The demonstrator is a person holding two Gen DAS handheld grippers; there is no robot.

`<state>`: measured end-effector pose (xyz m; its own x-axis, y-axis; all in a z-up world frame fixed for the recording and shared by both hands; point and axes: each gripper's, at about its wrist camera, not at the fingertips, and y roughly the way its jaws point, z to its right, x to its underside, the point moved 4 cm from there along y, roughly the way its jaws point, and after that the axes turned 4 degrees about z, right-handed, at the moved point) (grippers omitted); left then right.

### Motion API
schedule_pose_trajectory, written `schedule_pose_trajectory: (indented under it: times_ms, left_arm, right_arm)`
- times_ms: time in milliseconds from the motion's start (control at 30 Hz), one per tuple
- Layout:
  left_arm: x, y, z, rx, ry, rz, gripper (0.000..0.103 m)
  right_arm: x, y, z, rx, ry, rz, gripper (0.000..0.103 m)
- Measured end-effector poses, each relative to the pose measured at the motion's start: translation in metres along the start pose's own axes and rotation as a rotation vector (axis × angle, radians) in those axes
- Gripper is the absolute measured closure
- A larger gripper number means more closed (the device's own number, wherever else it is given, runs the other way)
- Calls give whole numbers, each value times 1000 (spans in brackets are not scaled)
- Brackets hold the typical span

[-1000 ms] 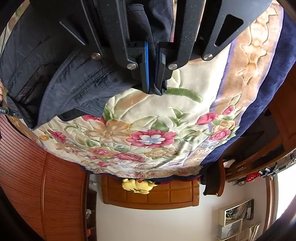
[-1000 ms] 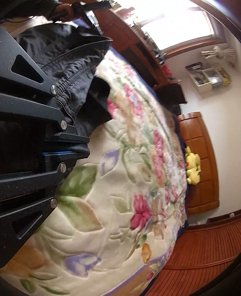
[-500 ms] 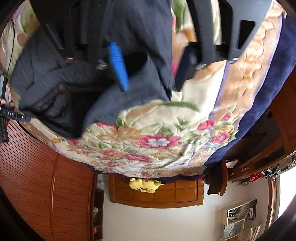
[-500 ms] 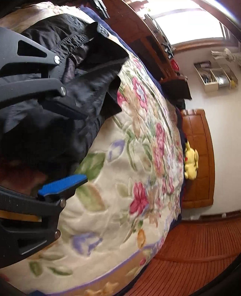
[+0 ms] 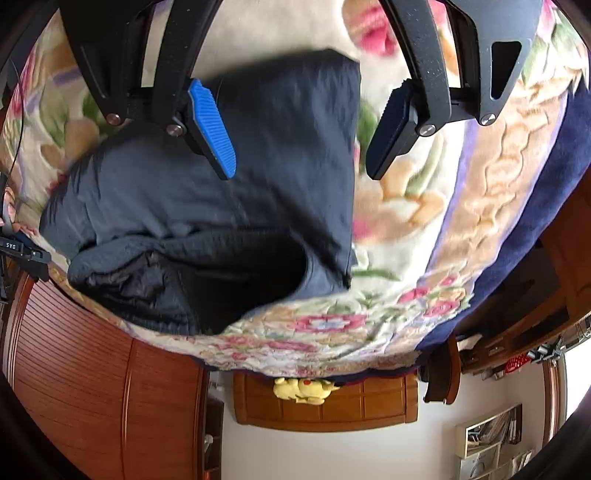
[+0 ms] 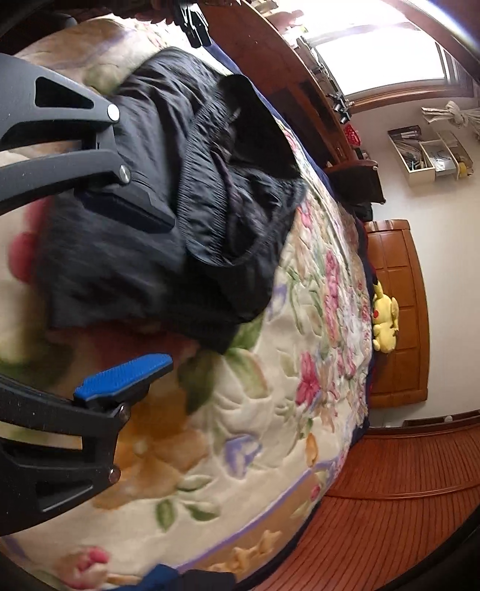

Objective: Fold large clothes

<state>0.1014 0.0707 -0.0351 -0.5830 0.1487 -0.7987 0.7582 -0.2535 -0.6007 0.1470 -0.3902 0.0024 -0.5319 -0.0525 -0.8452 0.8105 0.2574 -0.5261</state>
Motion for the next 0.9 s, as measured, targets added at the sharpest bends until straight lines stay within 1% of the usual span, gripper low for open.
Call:
schedule_pose_trajectory:
  times_ms: [100, 200, 267, 300, 333, 367, 433, 467, 633, 800, 867, 900]
  left_arm:
    - [10, 4, -2, -4, -2, -33, 29]
    - [19, 8, -3, -10, 3, -57, 29]
    - [23, 12, -3, -14, 7, -76, 29]
    - [25, 15, -4, -17, 7, -89, 29]
    - [26, 18, -4, -14, 5, -101, 29]
    - [27, 20, -4, -11, 3, -110, 29]
    - [28, 22, -4, -12, 2, -115, 29]
    - [28, 23, -3, -12, 4, -116, 29]
    - [29, 25, -1, -18, 16, -124, 29]
    - [30, 28, 0, -23, 22, -130, 28]
    - [30, 30, 0, -23, 23, -135, 28]
    - [30, 31, 0, -23, 22, -138, 28]
  right_arm:
    - [7, 0, -6, -10, 1, -40, 30]
    - [11, 6, -10, 6, -21, -63, 29]
    - [15, 15, -12, 27, -30, -84, 24]
    - [18, 22, -10, 49, -31, -106, 20]
    - [21, 29, -8, 59, -29, -128, 19]
    - [23, 35, -5, 53, -18, -143, 18]
    - [24, 41, 4, 34, 22, -151, 12]
    - [24, 43, 7, 27, 38, -151, 11]
    - [26, 48, 13, -6, 65, -164, 11]
    - [27, 46, 5, -44, 45, -162, 11]
    - [29, 46, 2, -67, 31, -170, 11]
    - [30, 48, 0, -64, 21, -178, 11]
